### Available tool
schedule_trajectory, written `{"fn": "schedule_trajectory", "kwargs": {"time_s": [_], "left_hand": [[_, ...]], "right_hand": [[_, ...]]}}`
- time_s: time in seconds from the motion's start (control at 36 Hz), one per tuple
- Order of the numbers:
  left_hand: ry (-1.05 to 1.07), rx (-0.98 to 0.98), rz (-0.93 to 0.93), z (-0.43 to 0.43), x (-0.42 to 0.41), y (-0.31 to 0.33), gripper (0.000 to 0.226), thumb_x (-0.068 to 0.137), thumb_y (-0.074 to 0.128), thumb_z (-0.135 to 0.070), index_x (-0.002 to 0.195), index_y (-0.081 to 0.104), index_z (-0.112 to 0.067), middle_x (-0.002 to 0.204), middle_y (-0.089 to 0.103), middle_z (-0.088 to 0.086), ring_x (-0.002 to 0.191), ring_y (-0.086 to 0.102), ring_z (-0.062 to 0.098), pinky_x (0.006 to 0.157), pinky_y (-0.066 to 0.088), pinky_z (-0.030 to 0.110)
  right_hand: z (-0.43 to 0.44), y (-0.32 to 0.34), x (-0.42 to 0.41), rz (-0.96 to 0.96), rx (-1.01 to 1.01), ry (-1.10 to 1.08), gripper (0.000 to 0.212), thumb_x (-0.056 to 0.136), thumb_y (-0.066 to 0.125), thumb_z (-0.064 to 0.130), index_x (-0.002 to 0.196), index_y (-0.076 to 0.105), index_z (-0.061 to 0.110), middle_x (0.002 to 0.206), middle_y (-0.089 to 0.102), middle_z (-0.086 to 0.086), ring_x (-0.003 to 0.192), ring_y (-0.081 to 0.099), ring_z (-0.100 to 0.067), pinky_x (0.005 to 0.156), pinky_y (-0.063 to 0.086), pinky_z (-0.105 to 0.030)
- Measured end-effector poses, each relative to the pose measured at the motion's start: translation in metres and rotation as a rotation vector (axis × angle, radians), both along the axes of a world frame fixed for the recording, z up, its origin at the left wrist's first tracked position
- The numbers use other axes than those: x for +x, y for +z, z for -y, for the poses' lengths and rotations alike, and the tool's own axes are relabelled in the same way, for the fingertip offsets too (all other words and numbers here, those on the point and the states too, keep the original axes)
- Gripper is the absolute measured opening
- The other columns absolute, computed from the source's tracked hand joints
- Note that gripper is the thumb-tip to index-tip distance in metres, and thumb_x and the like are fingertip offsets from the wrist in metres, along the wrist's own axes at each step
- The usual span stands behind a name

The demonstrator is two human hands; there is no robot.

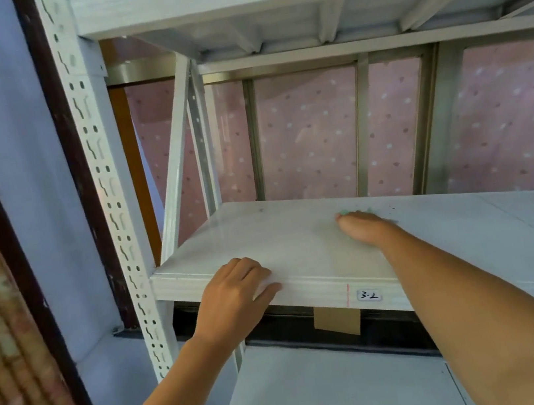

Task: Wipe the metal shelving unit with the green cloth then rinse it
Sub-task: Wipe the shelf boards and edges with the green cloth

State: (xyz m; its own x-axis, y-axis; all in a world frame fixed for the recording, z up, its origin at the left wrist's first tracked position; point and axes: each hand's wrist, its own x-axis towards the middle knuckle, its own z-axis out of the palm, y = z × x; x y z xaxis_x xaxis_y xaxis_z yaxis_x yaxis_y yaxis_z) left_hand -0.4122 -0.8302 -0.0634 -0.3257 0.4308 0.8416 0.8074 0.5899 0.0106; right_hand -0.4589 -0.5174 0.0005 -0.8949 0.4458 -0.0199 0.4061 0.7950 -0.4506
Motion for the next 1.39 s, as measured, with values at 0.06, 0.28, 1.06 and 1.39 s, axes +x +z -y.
{"fn": "schedule_trajectory", "kwargs": {"time_s": [0.06, 0.28, 1.06, 1.39], "left_hand": [[0.003, -0.010, -0.003, 0.011, -0.006, 0.001, 0.032, 0.092, 0.063, -0.044, 0.095, 0.075, -0.015, 0.094, 0.068, -0.003, 0.085, 0.061, 0.016, 0.074, 0.052, 0.029], [-0.051, 0.000, -0.010, 0.042, -0.031, 0.001, 0.032, 0.089, 0.068, -0.044, 0.093, 0.075, -0.014, 0.092, 0.068, -0.003, 0.082, 0.062, 0.017, 0.072, 0.052, 0.029], [-0.144, -0.070, -0.057, 0.102, -0.065, 0.007, 0.017, 0.094, 0.062, -0.026, 0.087, 0.073, -0.015, 0.076, 0.060, -0.002, 0.066, 0.054, 0.019, 0.057, 0.047, 0.033], [-0.193, 0.002, -0.052, 0.101, -0.062, 0.013, 0.021, 0.093, 0.059, -0.018, 0.075, 0.069, -0.015, 0.066, 0.052, -0.002, 0.058, 0.043, 0.016, 0.051, 0.034, 0.026]], "right_hand": [[0.015, 0.001, -0.008, 0.011, 0.010, 0.000, 0.072, 0.098, 0.020, 0.056, 0.154, 0.028, 0.012, 0.161, 0.023, -0.013, 0.146, 0.026, -0.032, 0.119, 0.021, -0.047], [0.058, 0.001, -0.034, 0.024, 0.013, 0.009, 0.071, 0.100, 0.021, 0.055, 0.156, 0.022, 0.012, 0.163, 0.017, -0.011, 0.148, 0.021, -0.030, 0.120, 0.017, -0.043], [0.250, 0.015, -0.119, 0.063, -0.004, 0.064, 0.045, 0.103, 0.020, 0.018, 0.133, 0.050, 0.003, 0.136, 0.052, -0.016, 0.123, 0.049, -0.033, 0.105, 0.033, -0.049], [0.280, 0.017, -0.148, -0.006, -0.172, 0.224, 0.042, 0.103, 0.031, 0.028, 0.115, 0.061, 0.001, 0.114, 0.065, -0.016, 0.099, 0.062, -0.027, 0.095, 0.051, -0.038]]}}
